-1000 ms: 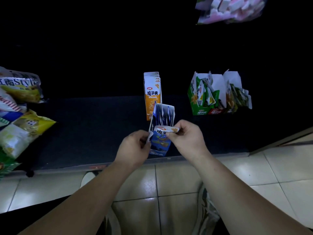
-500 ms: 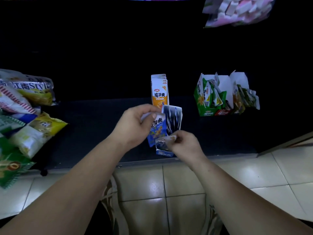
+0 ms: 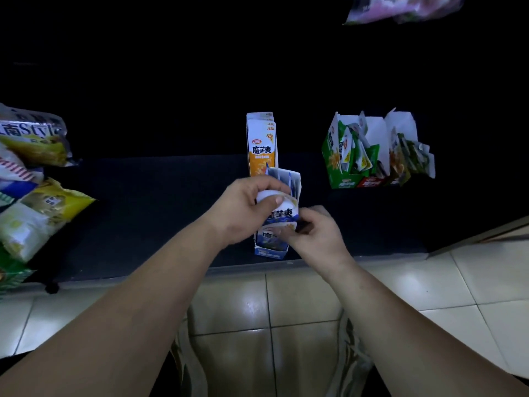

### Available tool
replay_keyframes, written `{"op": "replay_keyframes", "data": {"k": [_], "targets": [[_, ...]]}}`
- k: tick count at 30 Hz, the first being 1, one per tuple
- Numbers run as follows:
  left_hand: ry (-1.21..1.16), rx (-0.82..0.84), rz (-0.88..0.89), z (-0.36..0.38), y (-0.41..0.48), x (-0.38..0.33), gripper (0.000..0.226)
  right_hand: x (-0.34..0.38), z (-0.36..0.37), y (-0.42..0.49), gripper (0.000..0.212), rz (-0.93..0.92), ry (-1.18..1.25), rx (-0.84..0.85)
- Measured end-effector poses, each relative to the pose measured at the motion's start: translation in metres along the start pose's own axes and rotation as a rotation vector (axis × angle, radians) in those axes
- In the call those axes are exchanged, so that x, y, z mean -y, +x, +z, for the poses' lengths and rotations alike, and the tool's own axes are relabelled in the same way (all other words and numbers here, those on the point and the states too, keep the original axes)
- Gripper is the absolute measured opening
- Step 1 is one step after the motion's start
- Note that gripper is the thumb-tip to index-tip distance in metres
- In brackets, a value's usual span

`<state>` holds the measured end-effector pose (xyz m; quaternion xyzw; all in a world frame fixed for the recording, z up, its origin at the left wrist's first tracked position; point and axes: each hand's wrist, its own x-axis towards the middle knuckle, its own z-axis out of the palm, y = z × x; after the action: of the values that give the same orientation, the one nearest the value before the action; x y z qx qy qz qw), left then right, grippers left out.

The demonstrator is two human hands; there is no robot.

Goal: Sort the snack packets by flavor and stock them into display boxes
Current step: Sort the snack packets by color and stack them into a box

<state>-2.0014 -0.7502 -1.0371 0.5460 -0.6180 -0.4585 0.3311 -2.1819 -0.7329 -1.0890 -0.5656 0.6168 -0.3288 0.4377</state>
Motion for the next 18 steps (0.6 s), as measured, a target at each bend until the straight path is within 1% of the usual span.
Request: {"op": "replay_keyframes", "data": {"k": [2, 5, 7, 9, 11, 12, 15, 18], "targets": [[0.012, 0.019, -0.049, 0.004, -0.003, 0.008, 0.019, -0.004, -0.003, -0.001, 0.014, 0.022, -0.003, 0.053], [-0.047, -0.07, -0.085, 0.006, -0.01, 0.014, 0.019, -0.011, -0.001, -0.007, 0.023, 0.087, 0.011, 0.122], [-0.083, -0.113, -0.086, 0.002, -0.011, 0.012, 0.02, -0.014, 0.003, -0.007, 0.027, 0.113, 0.027, 0.136], [-0.059, -0.094, -0.07, -0.002, -0.012, 0.009, 0.017, -0.014, 0.008, -0.005, 0.024, 0.111, 0.057, 0.154], [-0.024, -0.058, -0.061, -0.001, -0.013, 0.016, 0.017, -0.012, 0.011, -0.004, 0.013, 0.092, 0.085, 0.134], [-0.001, -0.045, -0.068, 0.002, -0.015, 0.021, 0.019, -0.01, 0.011, -0.005, 0.012, 0.071, 0.096, 0.115], [0.024, -0.055, -0.088, 0.016, -0.017, 0.033, 0.022, -0.006, 0.01, -0.007, 0.023, 0.0, 0.091, 0.068], [-0.026, -0.061, -0.077, 0.024, -0.017, 0.035, 0.025, -0.006, 0.005, -0.007, 0.018, -0.019, 0.081, 0.062]]}}
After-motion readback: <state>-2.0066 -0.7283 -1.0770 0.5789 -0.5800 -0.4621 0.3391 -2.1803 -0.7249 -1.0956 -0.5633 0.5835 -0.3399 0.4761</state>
